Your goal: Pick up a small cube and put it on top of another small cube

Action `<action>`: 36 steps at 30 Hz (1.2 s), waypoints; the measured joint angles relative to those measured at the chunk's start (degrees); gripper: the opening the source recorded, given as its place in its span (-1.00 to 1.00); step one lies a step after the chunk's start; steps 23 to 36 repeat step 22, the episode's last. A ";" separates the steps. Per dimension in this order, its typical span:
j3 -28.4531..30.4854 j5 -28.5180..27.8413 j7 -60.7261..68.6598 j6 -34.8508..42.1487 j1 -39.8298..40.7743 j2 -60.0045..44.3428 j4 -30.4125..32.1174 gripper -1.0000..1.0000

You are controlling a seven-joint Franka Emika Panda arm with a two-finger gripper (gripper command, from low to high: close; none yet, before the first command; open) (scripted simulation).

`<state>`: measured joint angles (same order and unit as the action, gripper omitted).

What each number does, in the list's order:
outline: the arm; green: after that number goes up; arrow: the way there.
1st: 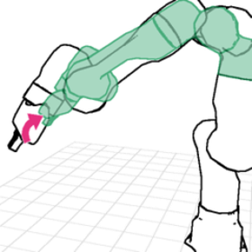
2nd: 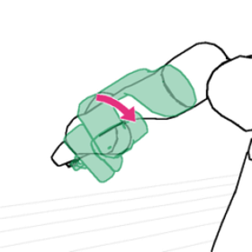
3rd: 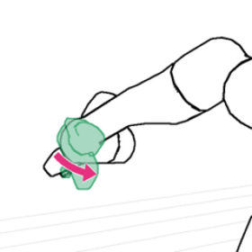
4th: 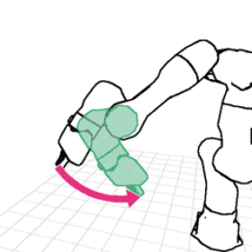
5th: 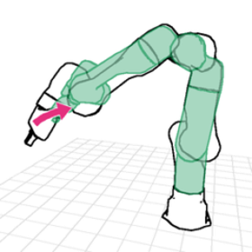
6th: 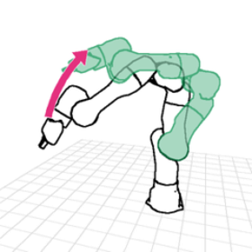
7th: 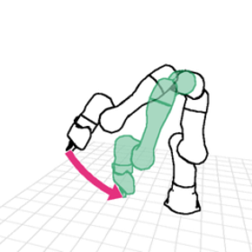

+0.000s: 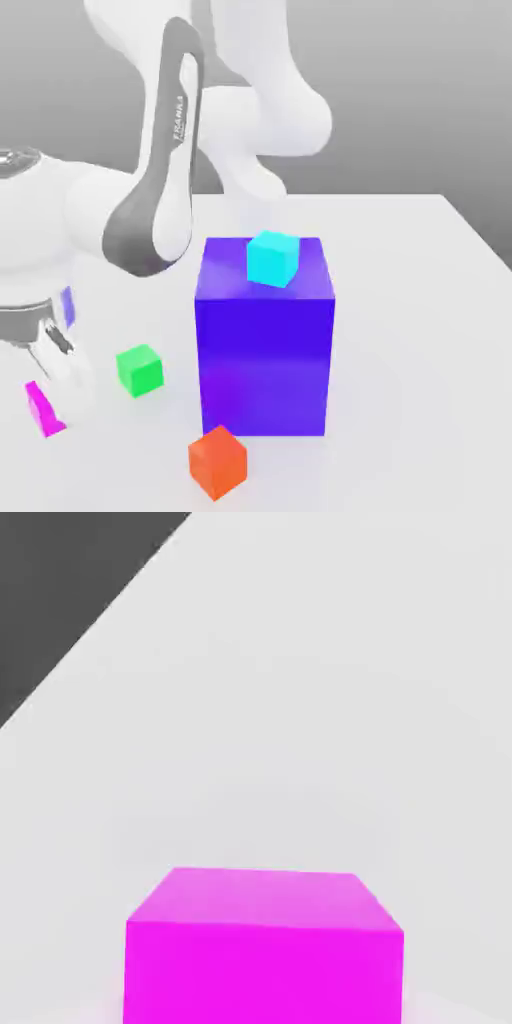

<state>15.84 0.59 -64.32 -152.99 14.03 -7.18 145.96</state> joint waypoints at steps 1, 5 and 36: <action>0.41 -1.41 -0.82 -0.01 0.31 2.10 2.03 -1.00; 0.88 -6.39 -3.57 -0.08 2.53 10.42 10.19 -1.00; 1.04 0.45 2.12 -16.12 0.23 7.02 22.99 1.00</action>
